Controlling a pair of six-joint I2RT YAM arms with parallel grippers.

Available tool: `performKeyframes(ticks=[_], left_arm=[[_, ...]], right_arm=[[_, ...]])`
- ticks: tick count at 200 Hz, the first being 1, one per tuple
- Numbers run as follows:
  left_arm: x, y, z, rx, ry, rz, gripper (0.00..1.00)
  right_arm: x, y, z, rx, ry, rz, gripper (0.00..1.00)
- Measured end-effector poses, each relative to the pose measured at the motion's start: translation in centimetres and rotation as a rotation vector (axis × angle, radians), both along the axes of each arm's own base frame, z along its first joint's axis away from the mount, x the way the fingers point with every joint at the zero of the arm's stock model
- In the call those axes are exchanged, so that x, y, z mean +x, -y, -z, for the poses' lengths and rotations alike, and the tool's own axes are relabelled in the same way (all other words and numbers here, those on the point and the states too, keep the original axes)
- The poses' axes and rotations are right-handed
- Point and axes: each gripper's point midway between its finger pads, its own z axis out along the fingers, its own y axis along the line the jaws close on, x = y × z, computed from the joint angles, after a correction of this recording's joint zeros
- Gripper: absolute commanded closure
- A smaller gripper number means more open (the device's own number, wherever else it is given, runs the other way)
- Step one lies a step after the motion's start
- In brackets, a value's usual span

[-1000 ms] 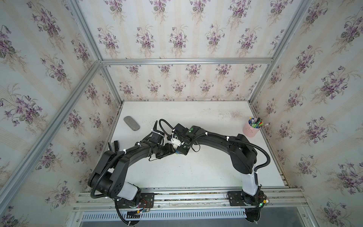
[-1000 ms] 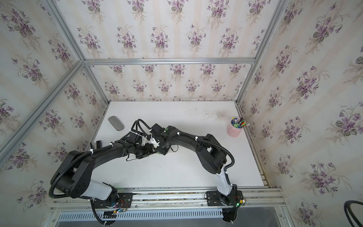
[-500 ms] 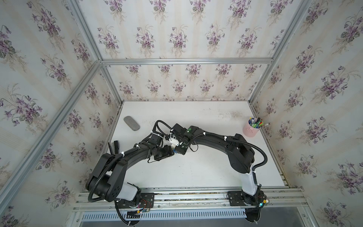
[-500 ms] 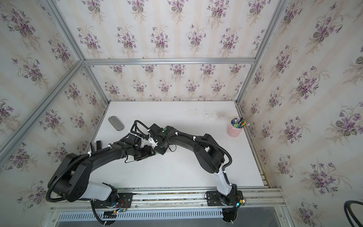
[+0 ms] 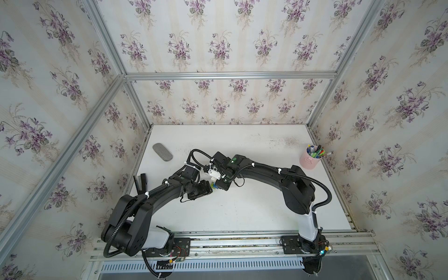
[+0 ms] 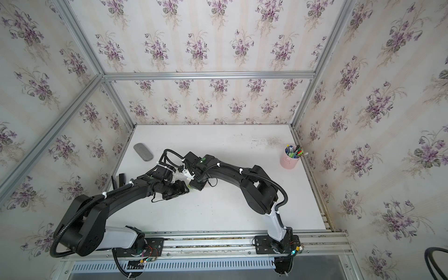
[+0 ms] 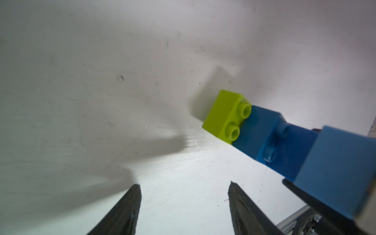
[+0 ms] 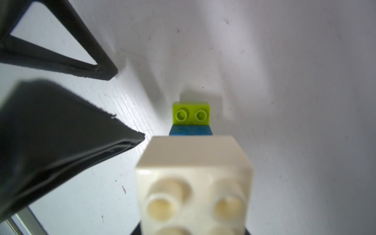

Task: Assemble the letter y with lego
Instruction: Pick up the lego brick from the center of the board.

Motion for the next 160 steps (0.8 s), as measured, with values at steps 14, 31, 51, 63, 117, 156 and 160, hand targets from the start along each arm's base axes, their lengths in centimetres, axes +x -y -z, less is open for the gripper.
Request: performKeyframes(ticks=[14, 31, 51, 63, 117, 156, 160], left_arm=[[-0.1, -0.1, -0.4, -0.002, 0.006, -0.002, 0.3], [-0.2, -0.3, -0.9, -0.002, 0.014, -0.007, 0.3], [-0.4, -0.5, -1.7, -0.005, 0.027, -0.014, 0.29], [-0.5, -0.6, -2.3, -0.009, 0.039, -0.016, 0.29], [-0.9, -1.5, -4.4, -0.008, 0.077, -0.039, 0.28], [-1.1, -1.9, -5.0, -0.005, 0.077, -0.048, 0.28], [-1.0, -1.9, -5.0, -0.005, 0.078, -0.049, 0.28]], right_arm=[[0.1, -0.1, -0.6, 0.017, 0.005, 0.0, 0.77], [0.0, -0.2, -1.3, 0.04, 0.006, 0.002, 0.77], [0.2, 0.3, -1.9, 0.058, 0.006, 0.019, 0.77], [0.2, 0.8, -2.1, 0.072, -0.002, 0.036, 0.77], [-0.7, 2.7, -2.8, 0.18, -0.081, 0.08, 0.76], [-2.0, 3.4, -2.3, 0.277, -0.2, 0.103, 0.76], [-2.2, 3.4, -2.2, 0.285, -0.215, 0.106, 0.76]])
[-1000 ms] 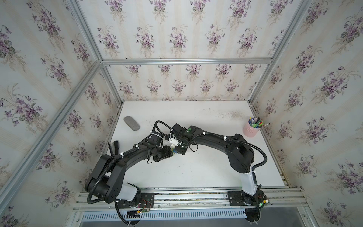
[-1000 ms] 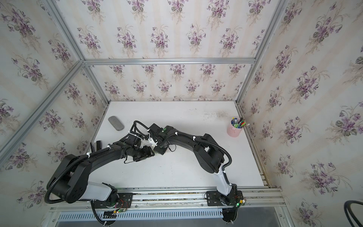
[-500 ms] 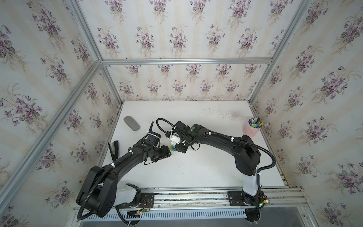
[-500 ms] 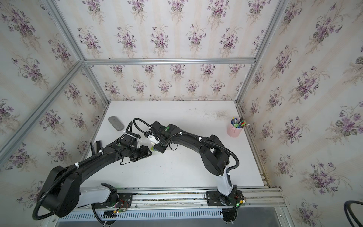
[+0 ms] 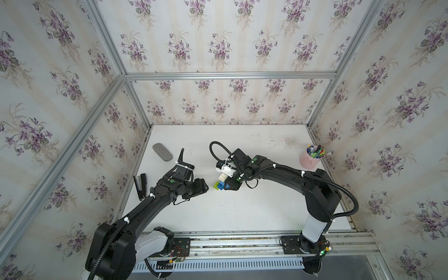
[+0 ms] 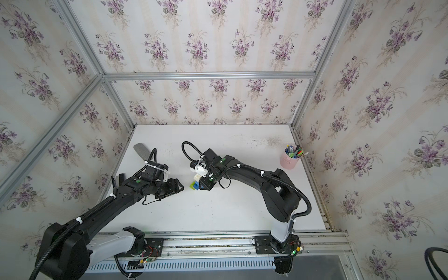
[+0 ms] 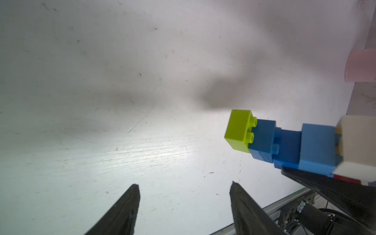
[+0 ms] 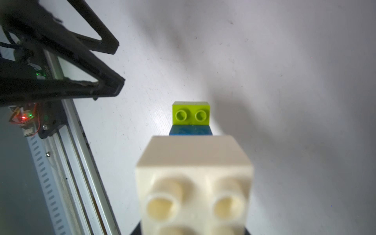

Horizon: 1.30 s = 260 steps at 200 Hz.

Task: Assemble the letter y with lego
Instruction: Pick up the lego brick from the center of the board, then place the lego brick at the center of the board.

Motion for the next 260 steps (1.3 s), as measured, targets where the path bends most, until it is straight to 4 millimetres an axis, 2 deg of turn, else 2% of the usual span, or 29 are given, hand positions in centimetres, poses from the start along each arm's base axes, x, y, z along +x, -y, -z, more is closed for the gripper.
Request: performKeyframes(ticks=[39, 162, 209, 260], left_arm=[[0.0, -0.2, 0.1, 0.005, -0.008, -0.004, 0.28], [0.0, -0.4, 0.5, 0.016, -0.031, -0.008, 0.28], [0.3, -0.4, 0.4, 0.017, -0.033, -0.007, 0.28], [0.3, -0.4, 0.5, 0.019, -0.036, -0.005, 0.28]], right_arm=[[-1.0, -0.2, 0.6, 0.086, -0.099, -0.004, 0.74], [-1.7, -0.1, 4.2, 0.189, -0.295, 0.015, 0.7], [-1.8, -0.4, 4.5, 0.218, -0.324, 0.006, 0.66], [-1.8, -0.4, 5.0, 0.221, -0.344, 0.009, 0.56]])
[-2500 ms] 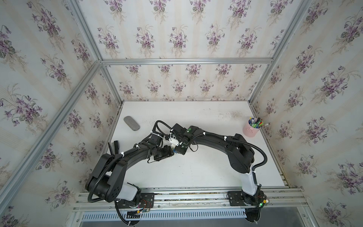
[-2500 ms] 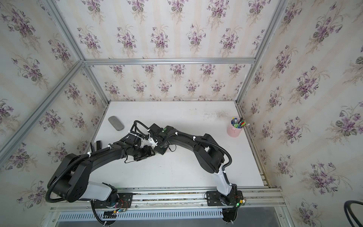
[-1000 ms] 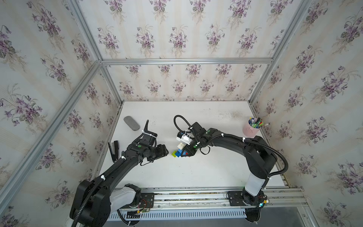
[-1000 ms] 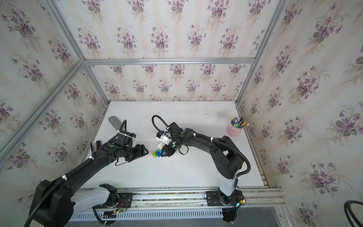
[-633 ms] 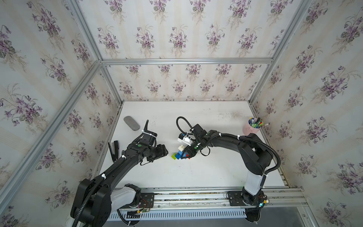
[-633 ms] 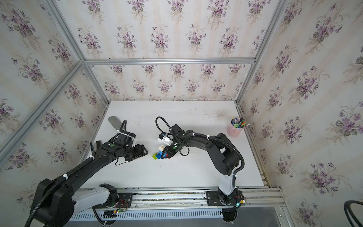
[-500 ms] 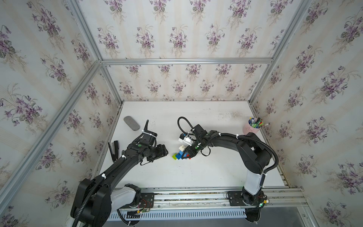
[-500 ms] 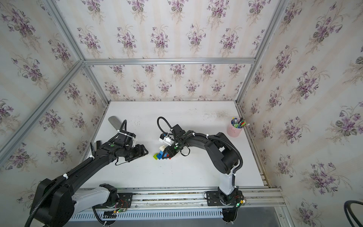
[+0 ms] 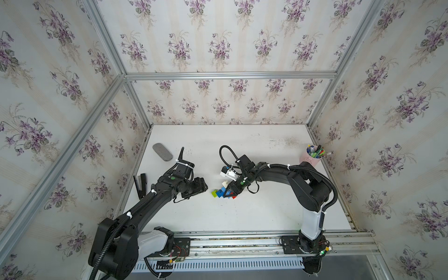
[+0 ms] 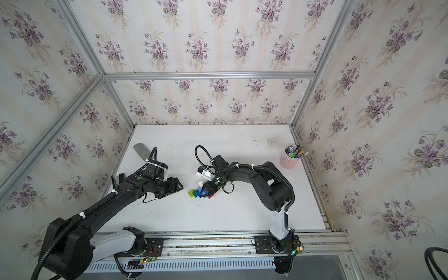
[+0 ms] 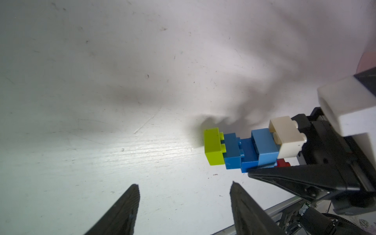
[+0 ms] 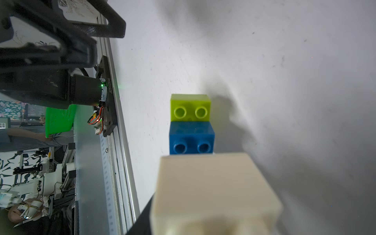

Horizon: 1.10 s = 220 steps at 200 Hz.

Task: Assemble the letter y with lego
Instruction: Place the lego brick at the center of the board.

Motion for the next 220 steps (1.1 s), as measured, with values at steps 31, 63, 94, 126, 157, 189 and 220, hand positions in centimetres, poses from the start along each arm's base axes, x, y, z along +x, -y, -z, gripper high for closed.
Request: performKeyframes(ticks=[31, 63, 94, 126, 157, 189, 220], left_arm=[[0.0, 0.0, 0.1, 0.001, -0.003, 0.0, 0.28], [0.0, 0.0, 0.1, 0.003, -0.008, 0.0, 0.28], [0.1, 0.0, 0.3, 0.006, -0.015, 0.001, 0.28], [0.3, 0.1, 0.2, 0.007, -0.013, 0.003, 0.28], [0.5, 0.2, 0.5, 0.012, -0.022, 0.006, 0.28], [1.0, 0.2, 1.0, 0.025, -0.04, 0.01, 0.28], [1.4, 0.4, 2.0, 0.039, -0.065, 0.013, 0.29]], right_arm=[[0.4, 0.1, 0.0, 0.004, 0.008, 0.009, 0.51], [1.2, 0.5, 0.1, -0.009, 0.014, 0.038, 0.47], [2.7, 0.9, -0.2, -0.012, 0.037, 0.071, 0.46], [4.0, 1.1, -0.6, -0.027, 0.062, 0.097, 0.45], [5.4, 1.7, -1.1, -0.044, 0.099, 0.133, 0.45], [6.3, 2.6, -2.2, -0.061, 0.154, 0.18, 0.46], [5.2, 4.0, -4.2, -0.065, 0.202, 0.233, 0.48]])
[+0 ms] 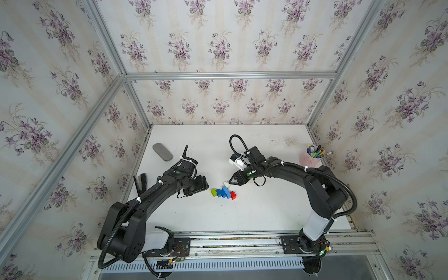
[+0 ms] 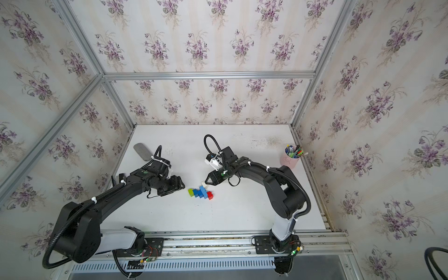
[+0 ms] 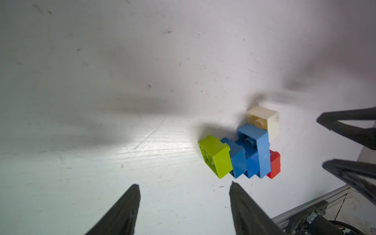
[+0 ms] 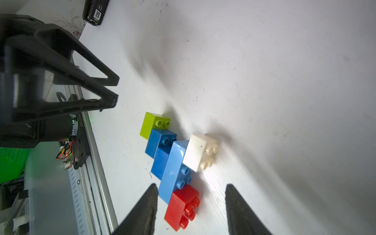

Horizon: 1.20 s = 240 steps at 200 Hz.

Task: Assemble the letter y with lego
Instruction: Place the lego brick at the center of the board, then adjust the lego brick at the center of the board.

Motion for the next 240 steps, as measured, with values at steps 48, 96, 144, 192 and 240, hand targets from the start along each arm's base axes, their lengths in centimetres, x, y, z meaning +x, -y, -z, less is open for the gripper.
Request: performKeyframes(ticks=[48, 96, 144, 192, 240], left_arm=[[1.4, 0.4, 1.4, 0.032, -0.018, 0.016, 0.32], [2.0, 1.3, 3.5, 0.067, -0.057, 0.04, 0.34], [1.3, 2.2, 4.2, 0.073, -0.048, 0.079, 0.35], [-1.3, 3.2, 4.2, 0.056, -0.026, 0.121, 0.35], [-2.6, 4.4, 4.1, 0.044, -0.023, 0.139, 0.35]], right_arm=[[-4.5, 2.1, -0.7, -0.02, 0.051, 0.054, 0.52], [-8.2, 4.1, 0.5, -0.024, 0.024, 0.109, 0.52], [-7.8, 4.5, -0.3, -0.004, 0.053, 0.158, 0.53], [-7.3, 4.3, 0.5, -0.021, 0.047, 0.166, 0.54], [-7.6, 4.4, 3.1, -0.068, -0.009, 0.172, 0.57]])
